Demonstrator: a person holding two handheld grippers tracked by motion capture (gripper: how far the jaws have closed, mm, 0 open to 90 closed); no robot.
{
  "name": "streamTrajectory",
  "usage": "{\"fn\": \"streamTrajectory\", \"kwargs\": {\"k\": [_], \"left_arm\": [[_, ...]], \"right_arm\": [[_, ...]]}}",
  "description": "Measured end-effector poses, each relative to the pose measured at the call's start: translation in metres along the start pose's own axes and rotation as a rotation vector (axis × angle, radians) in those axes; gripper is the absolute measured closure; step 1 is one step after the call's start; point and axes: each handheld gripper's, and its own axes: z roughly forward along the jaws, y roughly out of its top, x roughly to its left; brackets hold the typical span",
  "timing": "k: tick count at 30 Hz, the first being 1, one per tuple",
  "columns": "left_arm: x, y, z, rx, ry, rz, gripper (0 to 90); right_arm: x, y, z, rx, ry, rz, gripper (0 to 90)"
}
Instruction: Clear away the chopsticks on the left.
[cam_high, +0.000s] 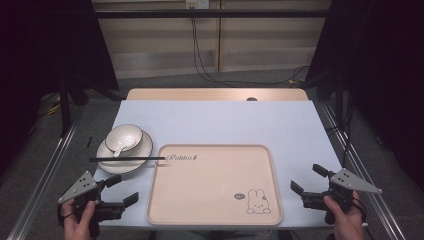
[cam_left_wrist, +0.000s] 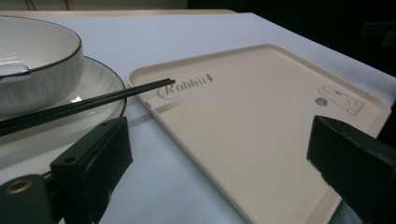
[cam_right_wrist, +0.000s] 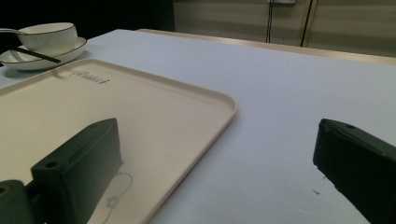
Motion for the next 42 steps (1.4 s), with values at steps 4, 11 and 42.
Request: {"fn": "streamTrajectory", "kwargs": {"k": [4,11,42], "left_arm": [[0.014,0.007,-0.002,0.036,-0.091,-0.004,5.8],[0.038,0.021,-0.008,0.120,-0.074,0.099,6.0],[0.139,0.029,0.012,0.284,0.017,0.329,62.9]], "right_arm": [[0.000,0.000,0.000,-0.001,-0.002,0.003,0.7],[0.001,0.000,0.001,0.001,-0.005,-0.004,0.8],[0.001,0.000,0.002,0.006,-0.007,-0.004,0.9]]}}
